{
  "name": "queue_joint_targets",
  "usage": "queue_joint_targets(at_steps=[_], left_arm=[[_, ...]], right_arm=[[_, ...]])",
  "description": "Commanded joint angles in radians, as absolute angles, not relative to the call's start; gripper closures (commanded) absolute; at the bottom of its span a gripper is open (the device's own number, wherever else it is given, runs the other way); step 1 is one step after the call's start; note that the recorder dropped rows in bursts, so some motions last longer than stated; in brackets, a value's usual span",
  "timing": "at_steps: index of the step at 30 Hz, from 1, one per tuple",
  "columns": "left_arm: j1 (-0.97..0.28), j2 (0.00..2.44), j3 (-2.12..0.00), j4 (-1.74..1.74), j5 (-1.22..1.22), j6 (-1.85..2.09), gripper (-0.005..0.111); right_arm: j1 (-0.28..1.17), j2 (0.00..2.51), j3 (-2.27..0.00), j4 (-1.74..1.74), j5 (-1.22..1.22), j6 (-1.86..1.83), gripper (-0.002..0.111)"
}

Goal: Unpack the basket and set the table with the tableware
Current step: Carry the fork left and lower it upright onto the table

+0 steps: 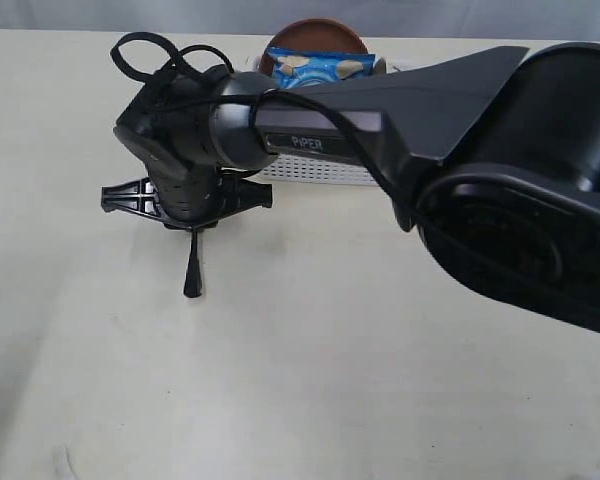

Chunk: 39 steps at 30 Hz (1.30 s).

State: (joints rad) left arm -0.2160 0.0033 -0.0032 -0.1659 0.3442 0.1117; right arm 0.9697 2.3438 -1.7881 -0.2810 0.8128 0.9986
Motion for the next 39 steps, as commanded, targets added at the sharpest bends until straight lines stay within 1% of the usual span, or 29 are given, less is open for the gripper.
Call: queue_joint_targets(at_steps=[1,4,6,7,23,28,39], left_arm=[[-0.222,0.000,0.000,-0.166,0.342,0.112,0.107],[-0.222,0.000,0.000,-0.166,0.342,0.112,0.107],[-0.222,0.000,0.000,-0.166,0.342,0.112,0.107],[-0.222,0.000,0.000,-0.166,0.342,0.112,0.107],[-0.222,0.000,0.000,-0.166,0.342,0.112,0.107],[-0.222,0.000,0.000,-0.166,0.342,0.112,0.107],[-0.222,0.000,0.000,-0.166,0.342,0.112,0.107]], right_arm=[[0.967,2.356,-1.789,-0.304,0.829,1.005,0.101],[0.967,2.356,-1.789,-0.304,0.823,1.005,0.081],[0.967,2.356,-1.789,-0.304,0.823,1.007,0.072],[0.967,2.356,-1.789,-0.304,0.820,1.009,0.070],[0.967,2.356,-1.789,-0.194,0.817,1.046,0.069],[0.967,2.356,-1.789,-0.162,0.817,1.046,0.073],[0.967,2.356,-1.789,-0.139,0.820,1.046,0.073]])
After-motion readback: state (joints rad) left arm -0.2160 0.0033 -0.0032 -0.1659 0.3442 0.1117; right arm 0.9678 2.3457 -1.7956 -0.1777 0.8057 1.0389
